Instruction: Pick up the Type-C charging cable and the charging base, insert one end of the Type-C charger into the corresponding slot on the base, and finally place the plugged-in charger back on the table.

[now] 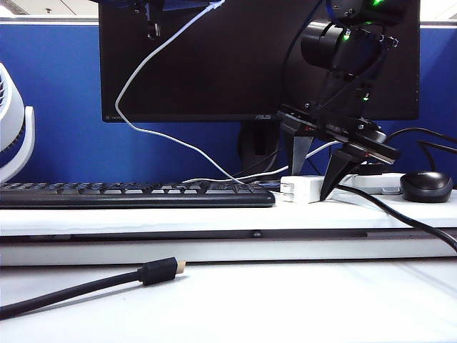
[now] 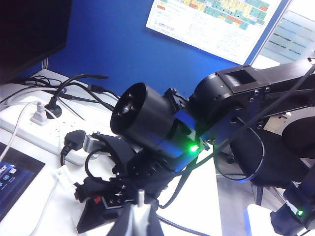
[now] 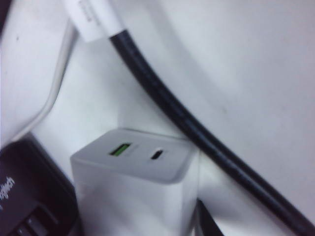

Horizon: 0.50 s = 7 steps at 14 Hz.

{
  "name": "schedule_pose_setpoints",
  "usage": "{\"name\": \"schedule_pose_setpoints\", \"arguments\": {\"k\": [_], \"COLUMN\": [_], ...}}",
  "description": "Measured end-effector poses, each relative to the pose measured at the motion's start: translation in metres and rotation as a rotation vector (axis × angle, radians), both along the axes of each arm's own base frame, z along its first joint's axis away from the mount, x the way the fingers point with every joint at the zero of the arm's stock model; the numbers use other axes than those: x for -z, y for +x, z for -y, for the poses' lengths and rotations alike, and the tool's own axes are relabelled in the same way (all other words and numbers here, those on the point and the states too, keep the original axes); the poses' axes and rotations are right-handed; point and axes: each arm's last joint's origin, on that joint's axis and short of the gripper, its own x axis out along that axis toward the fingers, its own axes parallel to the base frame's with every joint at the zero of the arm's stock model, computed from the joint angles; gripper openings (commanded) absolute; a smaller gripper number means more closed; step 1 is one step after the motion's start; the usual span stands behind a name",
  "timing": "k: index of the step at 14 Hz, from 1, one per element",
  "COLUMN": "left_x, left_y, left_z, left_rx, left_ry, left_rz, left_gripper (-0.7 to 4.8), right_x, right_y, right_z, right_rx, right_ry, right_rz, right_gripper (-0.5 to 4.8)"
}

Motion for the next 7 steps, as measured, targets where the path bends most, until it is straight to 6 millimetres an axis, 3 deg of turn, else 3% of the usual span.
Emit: {"name": "schedule_pose_setpoints", "arguments": {"k": [5, 7], "left_x": [0.0, 0.0001], "left_y": [0.0, 0.0], "left_z": [0.0, -0.0001], "left_rx": [0.0, 0.0], "left_ry": [0.0, 0.0], "left_rz": [0.0, -0.001], "left_gripper": [-0.07, -0.07], "right_x": [-0.0006, -0.0095], "right_y": [-0.0013, -0.0065], "right_z": [-0.001, 0.0012], "right_rx": [-0.146, -0.226], "right_ry": [-0.013, -0.045], "right_rz": [0.026, 0.067], "right_gripper": [-0.01, -0.01]}}
